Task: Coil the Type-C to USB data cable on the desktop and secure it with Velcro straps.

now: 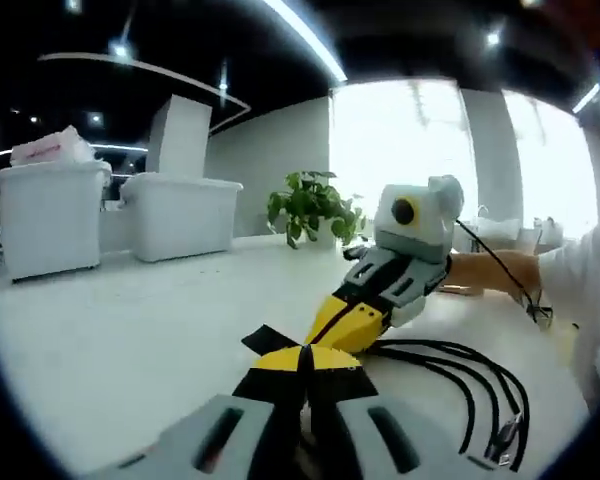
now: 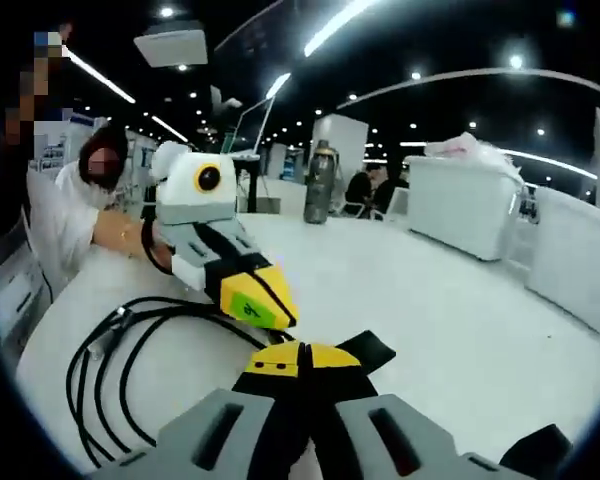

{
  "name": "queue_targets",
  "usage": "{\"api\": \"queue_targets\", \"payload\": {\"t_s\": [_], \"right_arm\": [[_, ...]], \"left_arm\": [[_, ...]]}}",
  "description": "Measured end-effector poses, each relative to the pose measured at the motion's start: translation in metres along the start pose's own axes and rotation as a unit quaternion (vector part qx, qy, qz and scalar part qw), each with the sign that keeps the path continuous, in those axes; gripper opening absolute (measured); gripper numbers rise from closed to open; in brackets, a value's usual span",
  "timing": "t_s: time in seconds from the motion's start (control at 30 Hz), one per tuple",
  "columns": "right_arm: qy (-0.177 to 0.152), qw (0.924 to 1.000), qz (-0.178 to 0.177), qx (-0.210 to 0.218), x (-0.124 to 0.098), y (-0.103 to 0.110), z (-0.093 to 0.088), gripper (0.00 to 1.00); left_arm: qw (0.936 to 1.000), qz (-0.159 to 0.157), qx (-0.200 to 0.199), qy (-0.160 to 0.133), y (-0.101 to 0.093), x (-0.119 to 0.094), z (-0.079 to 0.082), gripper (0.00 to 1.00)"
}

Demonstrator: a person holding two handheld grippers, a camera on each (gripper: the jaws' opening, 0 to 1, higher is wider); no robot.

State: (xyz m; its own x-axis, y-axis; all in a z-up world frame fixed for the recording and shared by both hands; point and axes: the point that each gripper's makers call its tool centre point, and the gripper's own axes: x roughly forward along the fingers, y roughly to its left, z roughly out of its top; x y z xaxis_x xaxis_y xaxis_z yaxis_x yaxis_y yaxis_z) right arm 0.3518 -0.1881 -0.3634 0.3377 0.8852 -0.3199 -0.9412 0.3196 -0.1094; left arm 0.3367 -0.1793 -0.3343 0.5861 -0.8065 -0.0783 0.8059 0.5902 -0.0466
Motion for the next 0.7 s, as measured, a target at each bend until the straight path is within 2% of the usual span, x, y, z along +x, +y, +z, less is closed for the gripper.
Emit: {"api": "queue_targets", "payload": {"t_s": [0.03, 0.07, 0.1, 0.13, 0.17, 0.2, 0.23, 0.27, 0.3, 0.37, 0.47, 0.6, 0.63, 0.7], "right_arm": [[0.001, 0.9995, 0.007, 0.03, 0.005, 0.0, -0.005, 0.01], [-0.017, 0.9972, 0.01, 0.073, 0.009, -0.005, -0.001, 0.01], [-0.004, 0.994, 0.011, 0.109, 0.01, -0.008, -0.004, 0.0], [0.02, 0.9858, 0.015, 0.166, 0.009, -0.013, -0.01, 0.0], [0.019, 0.9821, 0.007, 0.187, 0.011, -0.018, -0.011, 0.0], [0.015, 0.9819, -0.004, 0.189, 0.011, -0.024, -0.014, 0.01], [0.014, 0.9835, -0.003, 0.18, 0.01, -0.024, -0.014, 0.01], [0.009, 0.992, -0.022, 0.124, 0.005, -0.028, -0.012, 0.01], [-0.005, 0.9957, -0.023, 0.09, 0.0, -0.027, -0.005, 0.01], [-0.049, 0.9957, 0.006, 0.078, -0.011, -0.011, 0.013, 0.03], [-0.034, 0.998, 0.015, 0.051, -0.012, -0.005, 0.011, 0.17], [-0.026, 0.9991, 0.015, -0.029, -0.002, 0.005, 0.01, 0.17], [-0.022, 0.9989, 0.021, -0.037, 0.001, 0.008, 0.009, 0.16], [0.008, 0.9987, 0.033, -0.039, 0.006, 0.011, -0.002, 0.14]], "left_arm": [[0.9999, 0.009, 0.0, -0.005, 0.004, -0.004, 0.003, 0.02], [0.9996, 0.024, -0.002, -0.014, 0.01, -0.009, 0.007, 0.02], [0.9989, 0.037, -0.005, -0.027, 0.015, -0.013, 0.012, 0.02], [0.9981, 0.045, -0.012, -0.04, 0.02, -0.017, 0.017, 0.02], [0.9978, 0.044, -0.024, -0.044, 0.023, -0.021, 0.02, 0.02], [0.9968, 0.046, -0.037, -0.053, 0.027, -0.023, 0.024, 0.02], [0.9956, 0.051, -0.047, -0.062, 0.032, -0.026, 0.027, 0.02], [0.9952, 0.053, -0.05, -0.065, 0.036, -0.028, 0.029, 0.02], [0.9952, 0.053, -0.052, -0.065, 0.039, -0.029, 0.03, 0.02], [0.9949, 0.055, -0.055, -0.064, 0.044, -0.03, 0.031, 0.02], [0.9935, 0.057, -0.065, -0.073, 0.048, -0.034, 0.037, 0.02], [0.9908, 0.061, -0.082, -0.089, 0.051, -0.041, 0.045, 0.02], [0.9906, 0.063, -0.082, -0.089, 0.053, -0.042, 0.045, 0.02], [0.9906, 0.064, -0.082, -0.088, 0.05, -0.041, 0.046, 0.02]]}}
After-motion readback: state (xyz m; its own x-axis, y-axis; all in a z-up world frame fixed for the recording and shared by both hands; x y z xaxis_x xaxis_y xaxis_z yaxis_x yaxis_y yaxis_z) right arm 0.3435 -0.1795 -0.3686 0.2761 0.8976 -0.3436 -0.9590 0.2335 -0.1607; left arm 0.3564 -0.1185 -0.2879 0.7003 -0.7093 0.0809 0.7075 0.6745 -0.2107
